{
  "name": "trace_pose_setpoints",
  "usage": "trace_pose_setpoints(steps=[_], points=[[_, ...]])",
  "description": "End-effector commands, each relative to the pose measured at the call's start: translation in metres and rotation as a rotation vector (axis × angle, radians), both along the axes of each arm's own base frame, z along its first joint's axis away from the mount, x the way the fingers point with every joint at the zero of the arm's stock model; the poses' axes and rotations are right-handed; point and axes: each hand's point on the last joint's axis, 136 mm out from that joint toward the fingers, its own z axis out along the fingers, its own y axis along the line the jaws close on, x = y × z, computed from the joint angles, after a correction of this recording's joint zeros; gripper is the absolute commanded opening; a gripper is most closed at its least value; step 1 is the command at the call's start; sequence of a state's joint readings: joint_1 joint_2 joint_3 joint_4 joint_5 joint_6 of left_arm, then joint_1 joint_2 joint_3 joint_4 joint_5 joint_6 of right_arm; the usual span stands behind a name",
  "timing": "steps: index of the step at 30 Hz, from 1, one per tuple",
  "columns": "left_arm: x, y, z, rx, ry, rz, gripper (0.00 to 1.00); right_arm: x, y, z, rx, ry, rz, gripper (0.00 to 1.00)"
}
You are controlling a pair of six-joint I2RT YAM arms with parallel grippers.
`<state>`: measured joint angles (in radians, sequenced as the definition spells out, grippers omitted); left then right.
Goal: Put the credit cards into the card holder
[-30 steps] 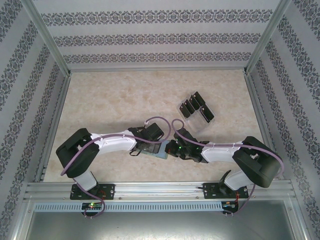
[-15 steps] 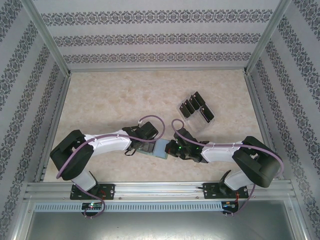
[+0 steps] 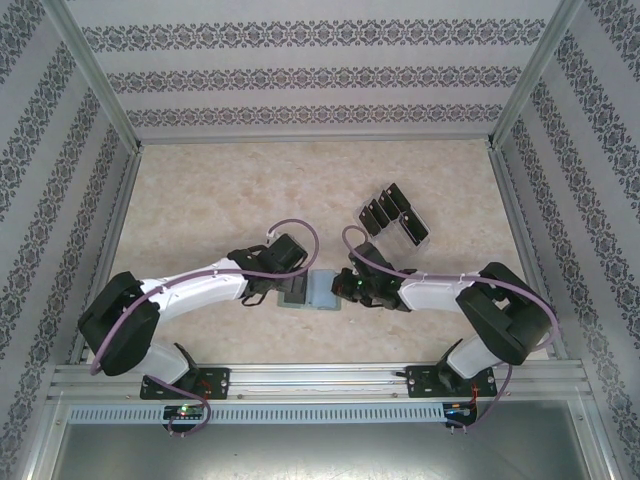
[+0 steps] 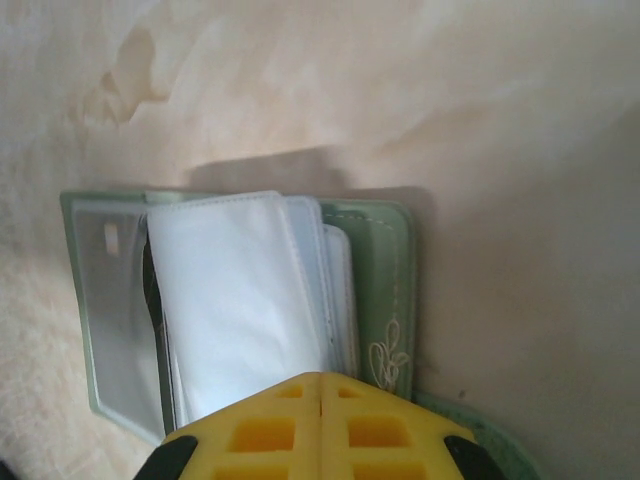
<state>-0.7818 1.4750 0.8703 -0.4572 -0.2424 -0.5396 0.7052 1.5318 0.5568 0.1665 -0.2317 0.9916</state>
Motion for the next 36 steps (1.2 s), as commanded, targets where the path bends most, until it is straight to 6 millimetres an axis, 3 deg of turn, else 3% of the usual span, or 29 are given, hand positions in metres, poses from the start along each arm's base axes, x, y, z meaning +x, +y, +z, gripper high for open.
trace_pose_setpoints(steps=[1, 5, 9, 14, 19, 36], points=[[-0.004, 0.017, -0.002, 0.028, 0.018, 0.054, 1.00, 0.001, -0.017, -0.012, -0.100, 0.030, 0.049, 0.00], [-0.009, 0.023, -0.012, 0.027, 0.031, 0.068, 1.00, 0.010, -0.018, 0.004, -0.083, 0.007, 0.073, 0.00], [-0.009, 0.021, -0.017, 0.010, 0.031, 0.060, 1.00, 0.007, -0.015, 0.032, -0.063, -0.037, 0.094, 0.00], [-0.008, 0.016, -0.025, -0.004, 0.043, 0.053, 1.00, -0.003, -0.022, 0.047, -0.142, -0.067, 0.122, 0.26], [-0.007, 0.011, -0.033, -0.025, 0.047, 0.056, 1.00, -0.011, -0.024, 0.037, -0.206, -0.052, 0.164, 0.31], [-0.011, 0.016, -0.054, 0.015, 0.087, 0.078, 1.00, -0.022, -0.005, 0.008, -0.243, -0.019, 0.237, 0.30]])
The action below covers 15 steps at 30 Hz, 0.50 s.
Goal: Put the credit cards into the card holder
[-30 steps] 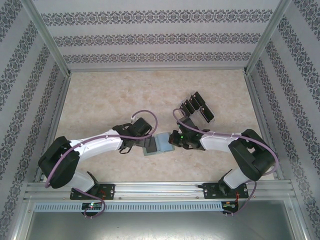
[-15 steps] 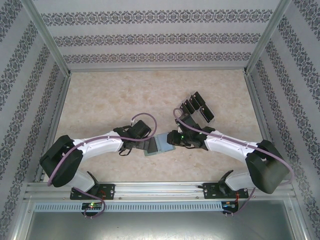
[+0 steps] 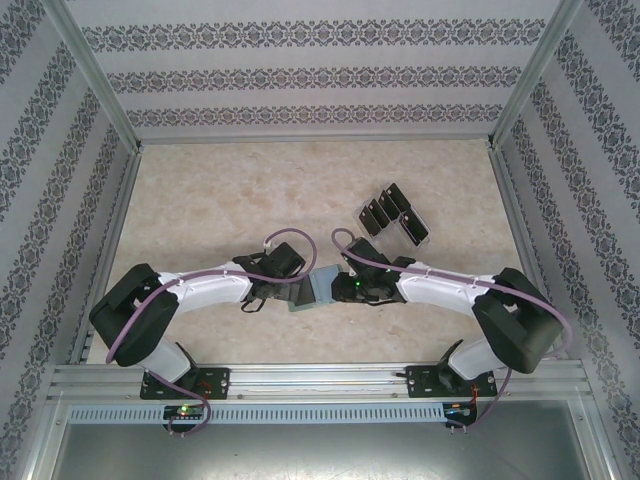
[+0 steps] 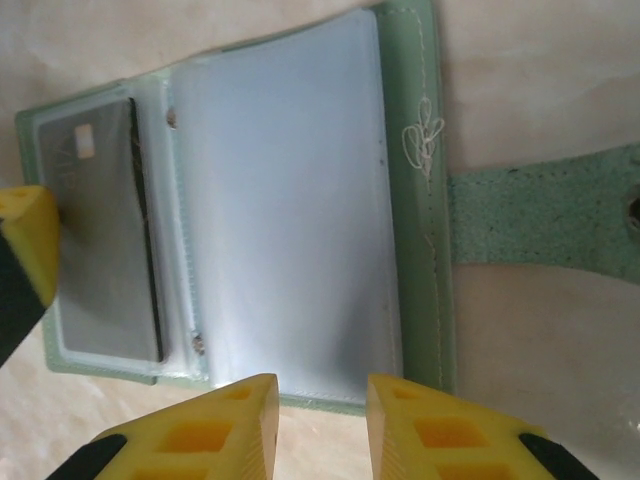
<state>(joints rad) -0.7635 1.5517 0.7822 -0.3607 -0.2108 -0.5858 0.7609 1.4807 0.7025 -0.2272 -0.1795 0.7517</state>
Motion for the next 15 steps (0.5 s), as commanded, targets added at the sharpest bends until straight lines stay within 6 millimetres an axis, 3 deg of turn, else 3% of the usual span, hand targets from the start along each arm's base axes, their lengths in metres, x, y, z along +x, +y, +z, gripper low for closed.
trace_pose_setpoints(steps=[1, 15], points=[[-0.002, 0.007, -0.010, 0.010, 0.015, 0.032, 1.00, 0.003, 0.004, -0.006, -0.020, -0.007, 0.014, 0.30], [-0.004, 0.008, -0.011, 0.000, 0.016, 0.029, 1.00, 0.009, 0.025, -0.010, 0.005, 0.008, 0.043, 0.35]])
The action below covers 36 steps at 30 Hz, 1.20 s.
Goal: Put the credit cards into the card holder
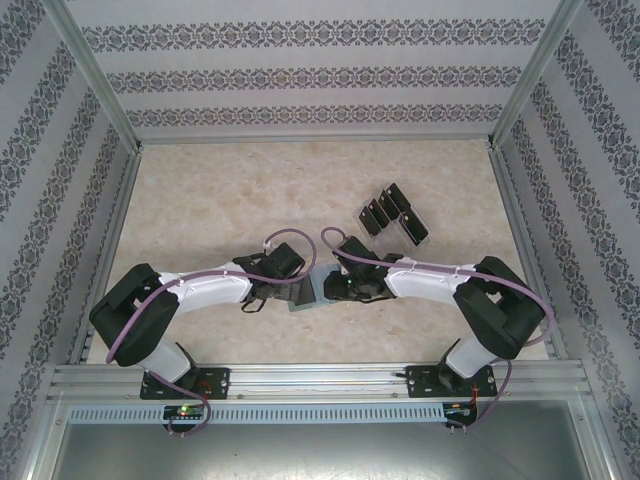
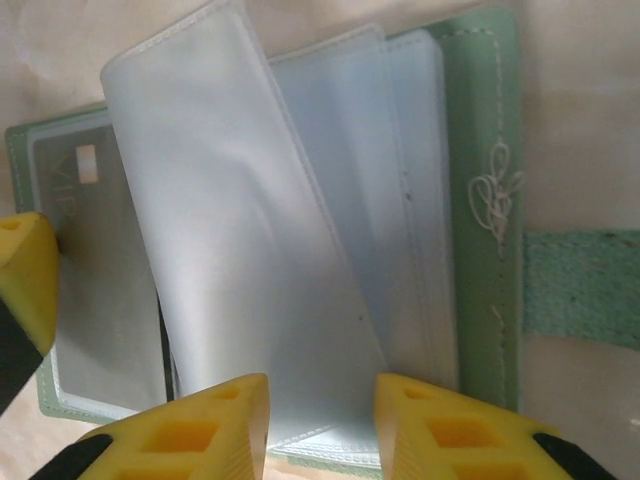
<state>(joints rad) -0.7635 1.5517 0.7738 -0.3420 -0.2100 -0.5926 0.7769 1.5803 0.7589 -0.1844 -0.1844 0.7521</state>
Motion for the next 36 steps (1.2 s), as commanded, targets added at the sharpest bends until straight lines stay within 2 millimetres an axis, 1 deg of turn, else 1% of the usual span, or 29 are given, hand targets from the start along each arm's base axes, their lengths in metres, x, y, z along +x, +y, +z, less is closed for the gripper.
trace_pose_setpoints(steps=[1, 7, 16, 21, 29, 31, 36], points=[[-0.005, 0.008, -0.009, 0.008, 0.022, 0.025, 1.00, 0.000, 0.009, -0.001, 0.011, 0.003, 0.025, 0.36], [-0.006, 0.008, -0.008, -0.002, 0.018, 0.029, 1.00, 0.004, 0.021, 0.004, 0.055, -0.001, 0.028, 0.38], [-0.007, 0.010, -0.007, -0.006, 0.013, 0.033, 1.00, 0.007, 0.029, 0.018, 0.111, -0.033, 0.021, 0.39], [-0.007, 0.010, -0.007, -0.008, 0.014, 0.035, 1.00, 0.007, 0.026, 0.024, 0.121, -0.059, 0.009, 0.38], [-0.007, 0.009, -0.007, -0.007, 0.016, 0.035, 1.00, 0.008, 0.020, 0.017, 0.091, -0.062, -0.004, 0.39], [-0.007, 0.010, -0.007, -0.005, 0.016, 0.036, 1.00, 0.008, 0.016, 0.019, 0.080, -0.074, -0.005, 0.40], [-0.007, 0.011, -0.006, -0.002, 0.014, 0.037, 1.00, 0.009, 0.006, 0.032, 0.048, -0.107, -0.010, 0.46]])
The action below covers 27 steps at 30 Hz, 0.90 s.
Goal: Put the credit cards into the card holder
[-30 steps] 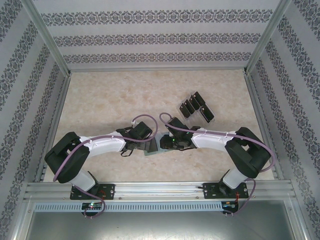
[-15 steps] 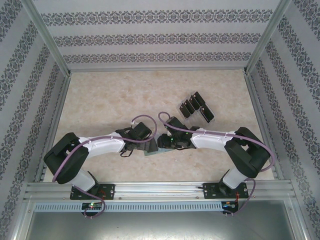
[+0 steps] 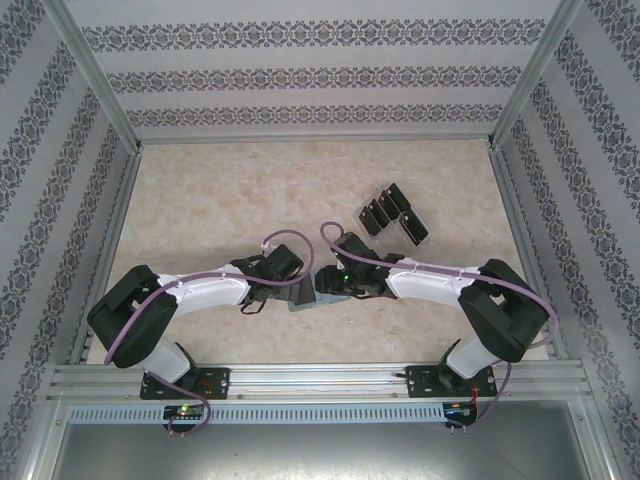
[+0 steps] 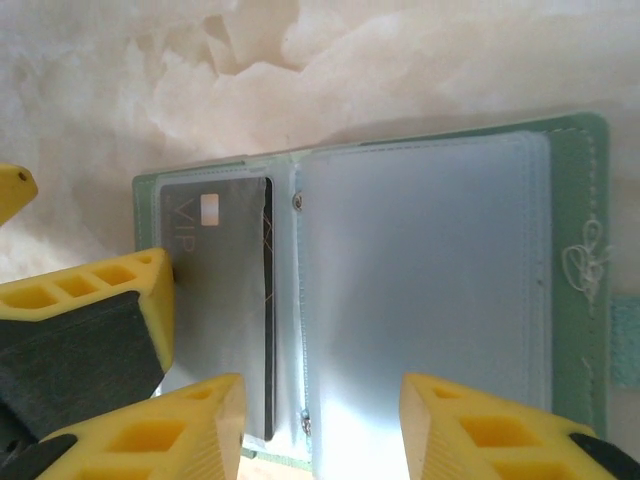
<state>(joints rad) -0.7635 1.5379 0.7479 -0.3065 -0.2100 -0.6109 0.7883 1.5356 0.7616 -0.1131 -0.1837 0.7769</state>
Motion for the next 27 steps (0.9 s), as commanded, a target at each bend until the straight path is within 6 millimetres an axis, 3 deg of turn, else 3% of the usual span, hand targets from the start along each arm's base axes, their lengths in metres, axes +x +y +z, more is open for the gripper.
trace_pose_setpoints(steps=[1, 19, 27], points=[[-0.007, 0.011, -0.006, 0.021, 0.032, 0.021, 1.00, -0.002, -0.012, 0.008, -0.055, -0.035, -0.002, 0.47], [-0.006, 0.010, -0.005, 0.022, 0.029, 0.017, 1.00, -0.011, -0.023, -0.029, -0.135, 0.037, 0.002, 0.48], [-0.007, 0.011, -0.004, 0.026, 0.029, 0.015, 1.00, -0.011, -0.031, -0.033, -0.173, 0.037, -0.018, 0.48]])
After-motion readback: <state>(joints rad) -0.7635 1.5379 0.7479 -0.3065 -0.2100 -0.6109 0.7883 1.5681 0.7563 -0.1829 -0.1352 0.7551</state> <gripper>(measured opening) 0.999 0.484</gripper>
